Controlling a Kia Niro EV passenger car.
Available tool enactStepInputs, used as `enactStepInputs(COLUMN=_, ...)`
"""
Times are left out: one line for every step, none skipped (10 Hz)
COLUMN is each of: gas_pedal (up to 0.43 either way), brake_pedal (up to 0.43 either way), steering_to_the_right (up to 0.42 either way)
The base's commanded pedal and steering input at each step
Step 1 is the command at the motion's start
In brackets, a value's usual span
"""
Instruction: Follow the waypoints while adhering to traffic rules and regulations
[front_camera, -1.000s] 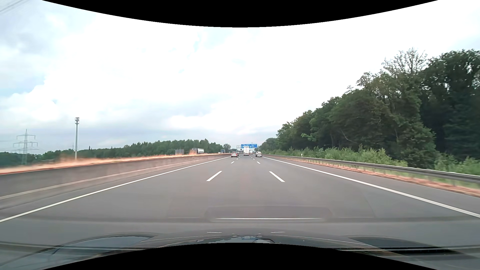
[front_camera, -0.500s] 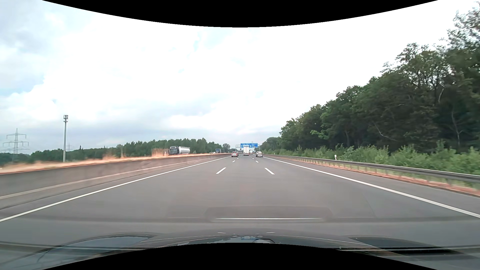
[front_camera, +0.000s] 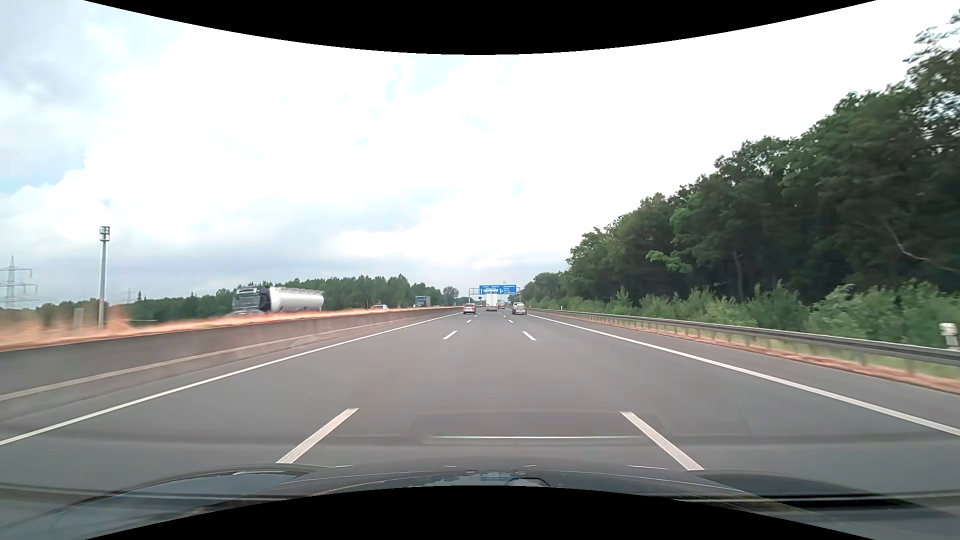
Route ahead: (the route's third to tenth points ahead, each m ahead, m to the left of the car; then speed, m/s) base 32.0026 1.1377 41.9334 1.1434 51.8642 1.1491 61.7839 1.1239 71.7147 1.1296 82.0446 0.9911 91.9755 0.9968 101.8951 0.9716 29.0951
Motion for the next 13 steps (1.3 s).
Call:
enactStepInputs(gas_pedal=0.248, brake_pedal=0.000, steering_to_the_right=-0.001)
enactStepInputs(gas_pedal=0.248, brake_pedal=0.000, steering_to_the_right=-0.001)
enactStepInputs(gas_pedal=0.248, brake_pedal=0.000, steering_to_the_right=-0.001)
enactStepInputs(gas_pedal=0.248, brake_pedal=0.000, steering_to_the_right=-0.001)
enactStepInputs(gas_pedal=0.248, brake_pedal=0.000, steering_to_the_right=-0.001)
enactStepInputs(gas_pedal=0.248, brake_pedal=0.000, steering_to_the_right=-0.001)
enactStepInputs(gas_pedal=0.248, brake_pedal=0.000, steering_to_the_right=-0.001)
enactStepInputs(gas_pedal=0.248, brake_pedal=0.000, steering_to_the_right=-0.001)
enactStepInputs(gas_pedal=0.248, brake_pedal=0.000, steering_to_the_right=-0.001)
enactStepInputs(gas_pedal=0.248, brake_pedal=0.000, steering_to_the_right=-0.001)
enactStepInputs(gas_pedal=0.248, brake_pedal=0.000, steering_to_the_right=-0.001)
enactStepInputs(gas_pedal=0.248, brake_pedal=0.000, steering_to_the_right=-0.001)
enactStepInputs(gas_pedal=0.248, brake_pedal=0.000, steering_to_the_right=-0.001)
